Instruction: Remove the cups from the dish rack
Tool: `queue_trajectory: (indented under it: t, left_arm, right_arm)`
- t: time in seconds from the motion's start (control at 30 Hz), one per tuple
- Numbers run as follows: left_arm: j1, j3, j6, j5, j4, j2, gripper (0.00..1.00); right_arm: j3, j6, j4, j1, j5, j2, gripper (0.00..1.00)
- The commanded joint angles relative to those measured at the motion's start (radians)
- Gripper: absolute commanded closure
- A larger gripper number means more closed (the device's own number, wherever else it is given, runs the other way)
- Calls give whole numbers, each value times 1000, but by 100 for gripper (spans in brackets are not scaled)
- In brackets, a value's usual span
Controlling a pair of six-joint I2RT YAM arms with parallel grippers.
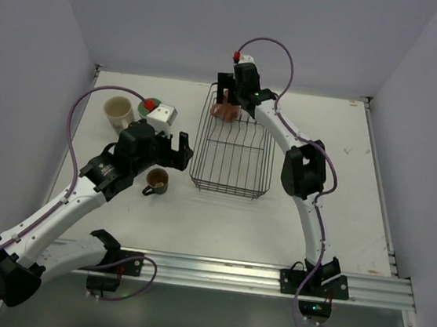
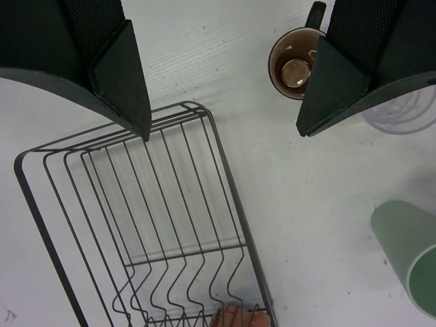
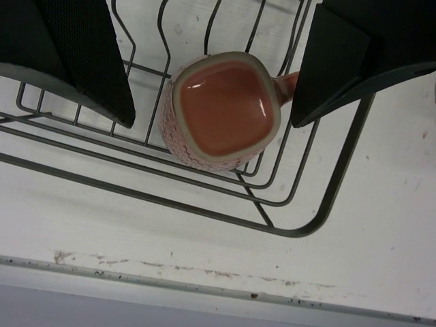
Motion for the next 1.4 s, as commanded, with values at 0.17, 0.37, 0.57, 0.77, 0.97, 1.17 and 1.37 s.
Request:
queue_trajectory:
  t: [0.17,0.37,0.57,0.77,0.97,1.17,1.37]
  left_arm:
    - [-2,-36,27,45,92,-40,4]
    - [-2,-42,28,60,105,-46,4]
    - [-2,-36,14,94,120,-38,4]
    - [-2,-32,-3,105,132,-30,4]
    - [-2,-55,-91,158,220,-21,6]
    - [-1,-65,-168,184,367,28,15]
    - [-2,-36,-185,198,471,141,19]
  right_arm:
    - [78,10,-20,4,33,43,10]
    - [-20,26,96,4,38,-15,51]
    - [-58,78,184,-2,6,-79,65]
    - [-138,121,239,-8,-1,-154,72]
    - [-337,283,384,-56,-103,-298,71]
    - [-498,427,527,-106,-189,-412,70]
    - [-508,460,549,-123,-242,-414,63]
